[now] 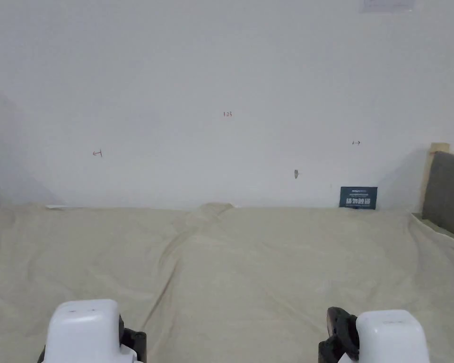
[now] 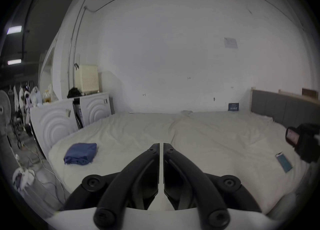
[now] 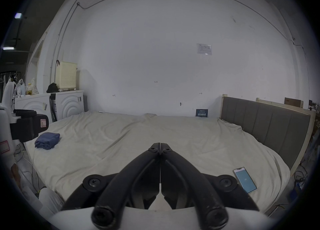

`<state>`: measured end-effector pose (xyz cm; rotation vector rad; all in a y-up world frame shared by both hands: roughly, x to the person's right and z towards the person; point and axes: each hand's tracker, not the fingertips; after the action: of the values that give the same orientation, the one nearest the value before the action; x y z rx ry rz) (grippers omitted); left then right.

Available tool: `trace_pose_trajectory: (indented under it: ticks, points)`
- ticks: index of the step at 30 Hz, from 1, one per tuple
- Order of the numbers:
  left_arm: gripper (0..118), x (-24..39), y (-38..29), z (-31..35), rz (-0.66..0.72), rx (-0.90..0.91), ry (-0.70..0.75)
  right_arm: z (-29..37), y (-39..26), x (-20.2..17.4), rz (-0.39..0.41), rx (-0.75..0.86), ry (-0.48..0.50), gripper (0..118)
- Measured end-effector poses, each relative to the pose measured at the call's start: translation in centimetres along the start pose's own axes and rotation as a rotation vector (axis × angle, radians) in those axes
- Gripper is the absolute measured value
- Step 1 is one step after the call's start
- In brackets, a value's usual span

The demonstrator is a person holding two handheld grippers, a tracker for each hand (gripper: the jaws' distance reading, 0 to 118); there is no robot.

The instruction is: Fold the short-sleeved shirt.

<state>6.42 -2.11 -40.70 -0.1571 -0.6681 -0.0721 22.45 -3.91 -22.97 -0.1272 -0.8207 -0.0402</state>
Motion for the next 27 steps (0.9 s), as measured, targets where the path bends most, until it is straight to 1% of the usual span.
trace_pose_trajectory:
  ticks: [1,3,4,5,6,7,8,9,10,11,12,13,15,17,18,19,20,21,22,24,25,26,27]
  points:
    - [4,0.0,-0.1,0.1,-0.012,0.007,-0.010,0.0,0.1,0.0,-0.005,0.003,-0.002,0]
    - [4,0.5,-0.3,0.1,-0.047,0.018,0.027,0.1,0.3,0.2,-0.018,0.010,-0.013,0]
    - [4,0.6,-0.4,0.2,-0.061,0.024,0.021,0.2,0.4,0.4,-0.026,0.013,-0.010,3]
    - [5,0.7,-0.5,0.3,-0.068,0.022,0.023,0.2,0.6,0.4,-0.032,0.012,-0.008,13]
    - [8,0.7,-0.5,0.4,-0.067,0.031,0.012,0.4,0.7,0.4,-0.037,0.008,-0.007,37]
    - [20,0.6,-0.5,0.6,-0.057,0.035,-0.009,0.4,0.9,0.4,-0.041,0.000,-0.003,64]
    - [47,0.6,-0.4,0.6,-0.036,0.033,-0.038,0.4,0.9,0.4,-0.040,-0.009,0.002,87]
    - [92,0.4,-0.3,0.6,-0.014,0.036,-0.059,0.5,1.0,0.4,-0.043,-0.019,0.009,102]
    - [113,0.3,-0.1,0.5,-0.004,0.024,-0.044,0.5,1.1,0.4,-0.046,-0.022,0.016,102]
    - [118,0.3,0.0,0.4,0.005,0.012,-0.031,0.7,1.0,0.4,-0.049,-0.010,0.009,102]
    - [118,0.2,0.0,0.4,-0.001,0.018,-0.033,0.9,1.0,0.4,-0.054,0.005,-0.006,102]
    - [118,0.0,-0.1,0.8,-0.002,0.014,-0.003,0.9,1.2,0.4,-0.054,0.000,-0.008,102]
    - [118,0.3,0.2,0.8,-0.040,0.038,-0.010,0.8,1.5,0.6,-0.044,-0.005,-0.010,102]
    - [118,0.6,0.4,0.6,-0.069,0.024,0.005,0.7,1.9,0.7,-0.015,-0.048,-0.016,102]
    - [118,0.6,0.4,0.4,-0.078,0.000,0.009,0.6,2.2,1.0,-0.031,-0.102,0.008,102]
    - [118,0.6,0.3,0.4,-0.076,-0.021,0.002,0.5,2.5,1.5,-0.070,-0.139,0.039,102]
    - [118,0.5,0.2,0.4,-0.072,-0.029,-0.011,0.5,2.5,2.0,-0.106,-0.146,0.073,102]
    - [118,0.4,0.1,0.3,-0.058,-0.033,-0.024,0.7,2.6,2.2,-0.118,-0.149,0.078,102]
    - [118,0.4,0.1,0.3,-0.046,-0.035,-0.028,0.9,2.7,2.1,-0.101,-0.147,0.040,102]
    - [118,0.3,0.2,0.3,-0.021,-0.052,-0.031,1.1,2.6,1.5,-0.037,-0.129,-0.071,102]
    - [118,0.2,0.3,0.2,-0.014,-0.059,-0.039,1.4,2.4,1.0,-0.002,-0.083,-0.084,102]
    - [118,0.2,0.4,0.2,-0.009,-0.060,-0.048,1.5,2.3,0.9,0.019,-0.069,-0.079,102]
    - [118,0.2,0.5,0.3,-0.006,-0.060,-0.048,1.4,2.3,0.8,0.024,-0.076,-0.073,102]
